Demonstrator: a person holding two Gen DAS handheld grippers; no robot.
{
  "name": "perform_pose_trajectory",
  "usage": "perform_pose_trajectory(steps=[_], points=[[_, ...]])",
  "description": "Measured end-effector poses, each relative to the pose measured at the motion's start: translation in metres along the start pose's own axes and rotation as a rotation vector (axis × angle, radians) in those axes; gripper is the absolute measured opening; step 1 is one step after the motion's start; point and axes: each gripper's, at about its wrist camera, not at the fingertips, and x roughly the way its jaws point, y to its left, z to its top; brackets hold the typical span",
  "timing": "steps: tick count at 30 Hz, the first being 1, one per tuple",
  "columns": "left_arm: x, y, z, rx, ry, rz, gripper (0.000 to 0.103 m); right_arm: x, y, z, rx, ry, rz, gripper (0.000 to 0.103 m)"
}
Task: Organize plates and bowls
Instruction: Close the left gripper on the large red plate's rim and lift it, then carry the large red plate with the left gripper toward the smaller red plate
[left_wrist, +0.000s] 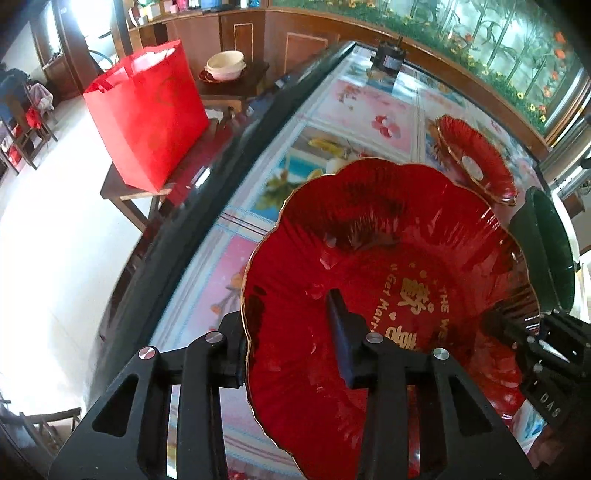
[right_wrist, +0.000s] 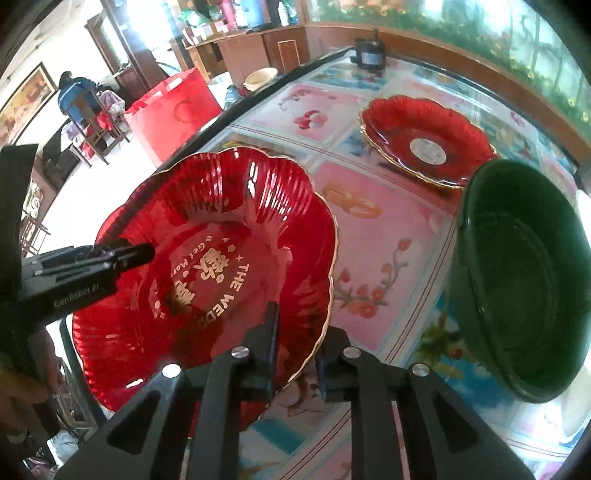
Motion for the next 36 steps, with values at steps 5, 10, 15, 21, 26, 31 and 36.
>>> perform_pose_trajectory(steps=[5,10,15,21,26,31,36], points=[[-0.02,0.009,-0.004,0.008,-0.028,0.012,0.036,-0.009,0.013,-0.002,-0.03,-0.008,0.009,0.02],[-0.029,0.021,-0.009,0.004,-0.05,0.039,0.036,-0.01,0.031,0.0,-0.063,-0.013,0.013,0.021],[-0.027,0.034,-0.008,-0.009,-0.059,0.064,0.036,-0.001,0.048,0.003,-0.097,-0.008,0.012,0.023],[-0.023,0.045,-0.015,0.008,-0.044,0.076,0.036,0.011,0.061,-0.001,-0.118,0.02,0.019,0.025],[-0.009,0.05,-0.025,0.023,-0.011,0.075,0.036,0.023,0.065,-0.006,-0.122,0.054,0.012,0.026],[0.001,0.047,-0.031,0.049,-0.004,0.077,0.036,0.035,0.063,-0.008,-0.112,0.081,-0.002,0.026],[0.009,0.051,-0.033,0.05,0.0,0.057,0.036,0.043,0.061,-0.011,-0.088,0.111,0.009,0.028]])
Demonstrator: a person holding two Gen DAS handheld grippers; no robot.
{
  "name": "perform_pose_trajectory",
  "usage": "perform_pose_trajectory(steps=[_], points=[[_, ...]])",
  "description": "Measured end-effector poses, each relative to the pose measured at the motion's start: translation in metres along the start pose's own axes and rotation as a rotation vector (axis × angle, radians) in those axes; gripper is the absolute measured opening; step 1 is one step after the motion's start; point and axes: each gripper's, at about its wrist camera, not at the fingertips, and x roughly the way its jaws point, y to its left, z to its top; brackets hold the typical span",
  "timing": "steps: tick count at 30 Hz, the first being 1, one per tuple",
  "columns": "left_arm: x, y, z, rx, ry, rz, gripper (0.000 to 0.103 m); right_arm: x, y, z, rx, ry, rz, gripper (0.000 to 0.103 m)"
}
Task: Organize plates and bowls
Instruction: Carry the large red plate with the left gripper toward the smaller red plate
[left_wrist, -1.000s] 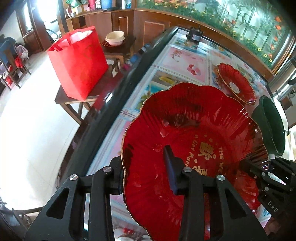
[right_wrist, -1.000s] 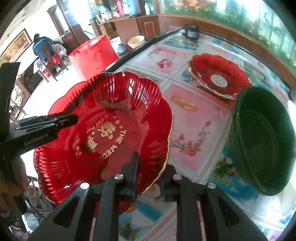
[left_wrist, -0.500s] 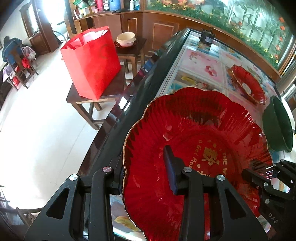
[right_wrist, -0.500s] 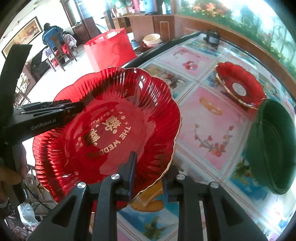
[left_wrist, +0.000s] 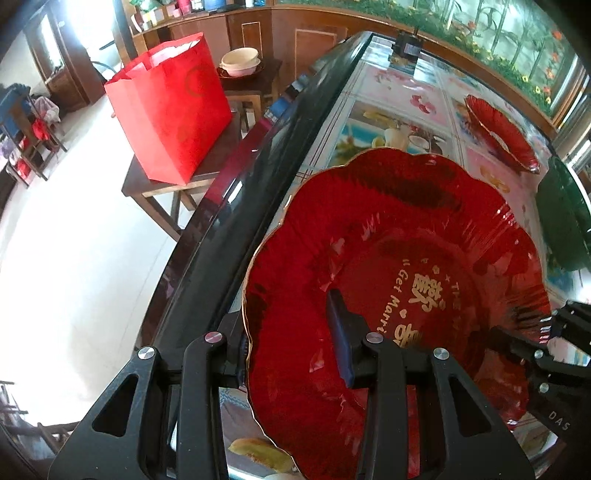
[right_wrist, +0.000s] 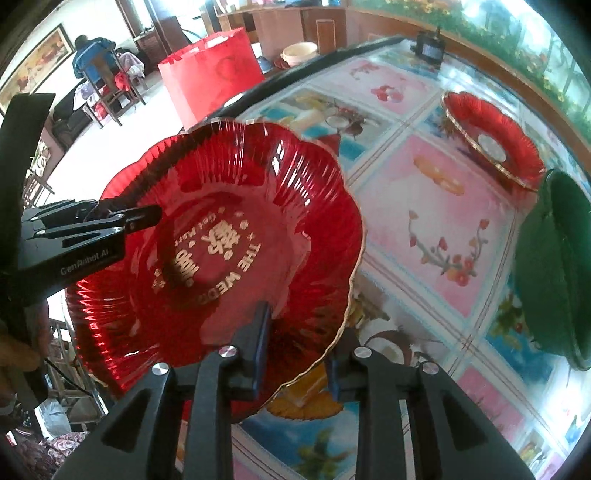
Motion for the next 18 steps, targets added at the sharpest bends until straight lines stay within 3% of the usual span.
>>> perform_pose_trajectory(steps=[1,3,5,8,13,18], points=[[-0.001,0.0,0.0,0.004,-0.006,-0.005,0.036,0.0,-0.001,-0.001,0.009,0.0,0.013,0.028],[-0.003,0.002,0.001,0.006,-0.008,-0.014,0.04,-0.001,-0.003,-0.003,0.028,0.001,0.043,0.038],[-0.006,0.004,0.003,0.0,-0.004,-0.032,0.048,-0.005,-0.008,-0.004,0.053,-0.009,0.056,0.046],[-0.017,0.005,0.008,0.002,-0.03,-0.027,0.06,-0.012,-0.015,-0.003,0.07,-0.017,0.059,0.049],[-0.037,0.0,0.015,0.012,-0.081,0.025,0.061,-0.023,-0.026,-0.002,0.069,-0.038,0.065,0.05],[-0.052,-0.018,0.029,0.011,-0.097,0.023,0.061,-0.034,-0.036,0.006,0.068,-0.069,0.083,0.051]])
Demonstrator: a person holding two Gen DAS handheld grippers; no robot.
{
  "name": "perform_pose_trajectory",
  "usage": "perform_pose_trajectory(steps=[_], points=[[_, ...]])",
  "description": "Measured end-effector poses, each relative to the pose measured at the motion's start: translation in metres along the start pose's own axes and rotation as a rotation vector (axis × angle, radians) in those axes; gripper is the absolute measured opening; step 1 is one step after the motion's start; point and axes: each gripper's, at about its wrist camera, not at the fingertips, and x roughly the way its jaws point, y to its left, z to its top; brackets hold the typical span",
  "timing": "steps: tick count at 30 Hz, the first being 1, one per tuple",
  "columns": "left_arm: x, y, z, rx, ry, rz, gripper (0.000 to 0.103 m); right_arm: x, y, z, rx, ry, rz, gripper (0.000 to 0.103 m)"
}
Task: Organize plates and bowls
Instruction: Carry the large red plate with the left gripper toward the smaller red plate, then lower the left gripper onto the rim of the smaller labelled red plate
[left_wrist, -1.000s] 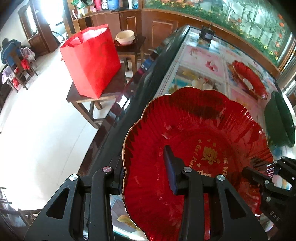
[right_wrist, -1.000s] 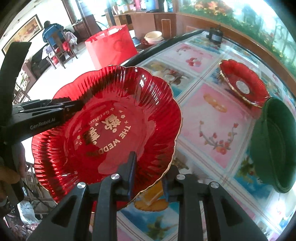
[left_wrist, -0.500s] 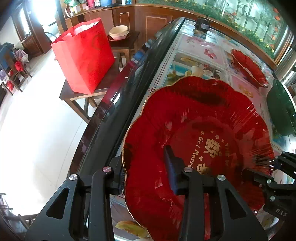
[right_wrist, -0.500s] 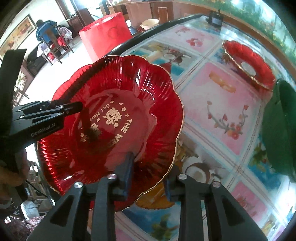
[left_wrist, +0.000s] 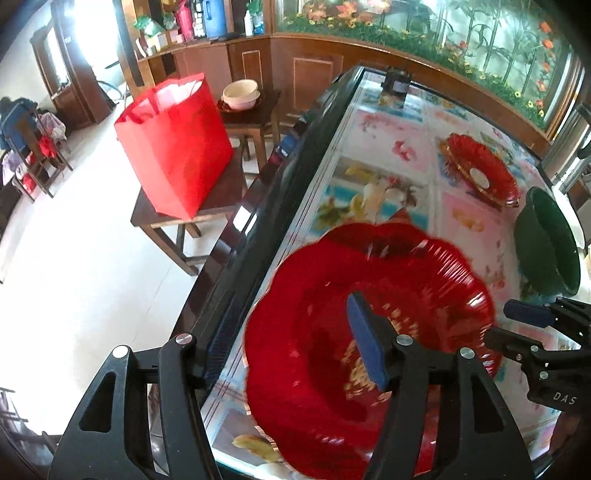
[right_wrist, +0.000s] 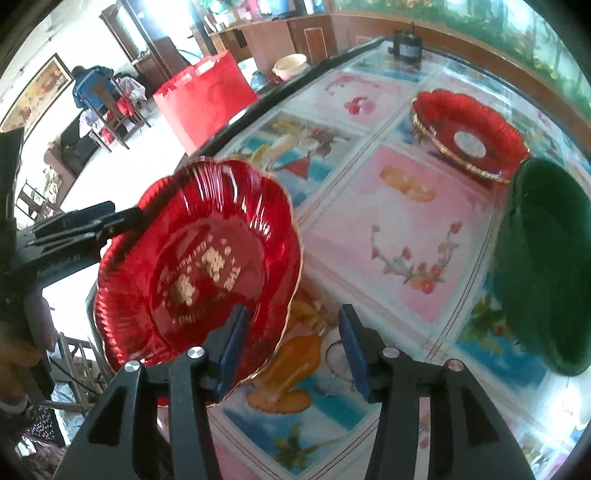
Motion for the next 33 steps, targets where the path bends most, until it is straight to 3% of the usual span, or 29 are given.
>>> perform_pose_trajectory(steps=[8,14,21,33], points=[[-0.013,-0.045,0.037,-0.009,-0.029,-0.037,0.061,-0.021,-0.025,0.032,-0.01,-0.066,-0.015,0.057],[-0.005,-0.081,0.066,-0.019,-0.018,-0.085,0.061,-0.022,-0.06,0.058,-0.005,-0.079,-0.062,0.058],[0.007,-0.119,0.104,-0.027,-0.024,-0.105,0.061,-0.029,-0.106,0.093,0.041,-0.113,-0.054,0.058],[0.062,-0.177,0.146,-0.033,0.056,-0.121,0.061,-0.028,-0.18,0.138,0.083,-0.107,-0.096,0.06]])
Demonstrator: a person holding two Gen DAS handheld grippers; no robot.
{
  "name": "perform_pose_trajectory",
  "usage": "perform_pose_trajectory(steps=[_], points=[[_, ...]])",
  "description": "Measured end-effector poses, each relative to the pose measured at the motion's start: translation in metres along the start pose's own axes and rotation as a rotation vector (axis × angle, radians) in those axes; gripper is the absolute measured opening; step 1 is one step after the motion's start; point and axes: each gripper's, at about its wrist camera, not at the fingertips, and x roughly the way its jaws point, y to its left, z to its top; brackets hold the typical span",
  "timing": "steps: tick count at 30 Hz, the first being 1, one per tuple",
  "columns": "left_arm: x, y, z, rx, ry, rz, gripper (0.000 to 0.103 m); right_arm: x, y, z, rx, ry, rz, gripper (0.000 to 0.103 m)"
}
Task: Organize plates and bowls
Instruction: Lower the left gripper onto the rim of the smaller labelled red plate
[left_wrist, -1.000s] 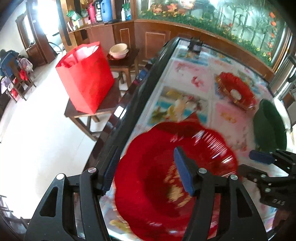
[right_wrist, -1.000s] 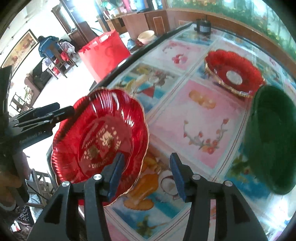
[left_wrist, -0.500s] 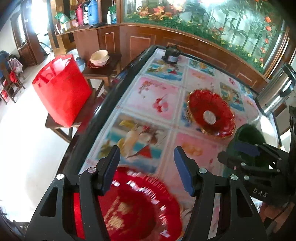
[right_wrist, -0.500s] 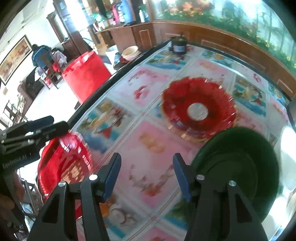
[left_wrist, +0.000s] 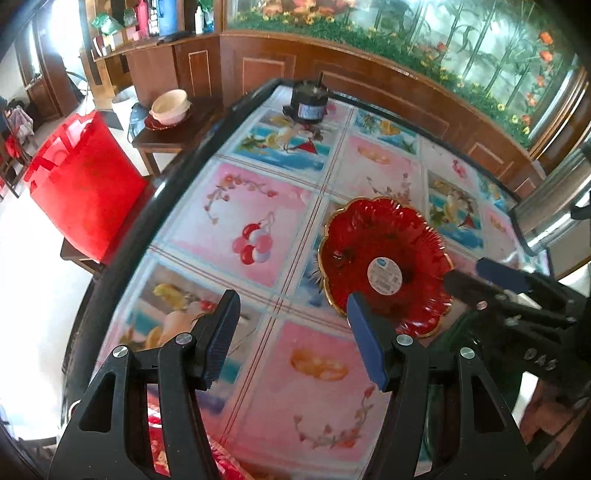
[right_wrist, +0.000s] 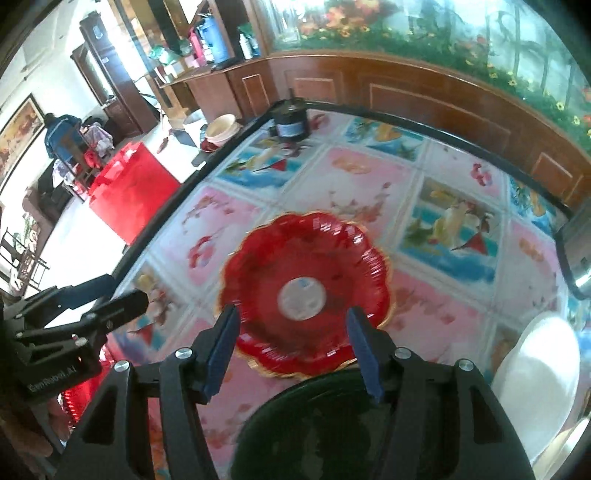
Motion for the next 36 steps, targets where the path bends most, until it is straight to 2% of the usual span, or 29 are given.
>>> perform_pose_trajectory(steps=[6,10,36], points=[[0.024,-0.013,0.009,0.0,0.007,0.013,0.061,0.01,-0.037,0.011,0.033,0.038,-0.023,0.06],[0.036,-0.016,0.011,-0.005,0.021,0.028,0.061,0.017,-0.048,0.015,0.043,0.064,-0.007,0.06],[0.062,-0.038,0.017,0.025,0.049,0.049,0.061,0.039,-0.057,0.018,0.007,0.111,-0.023,0.06]])
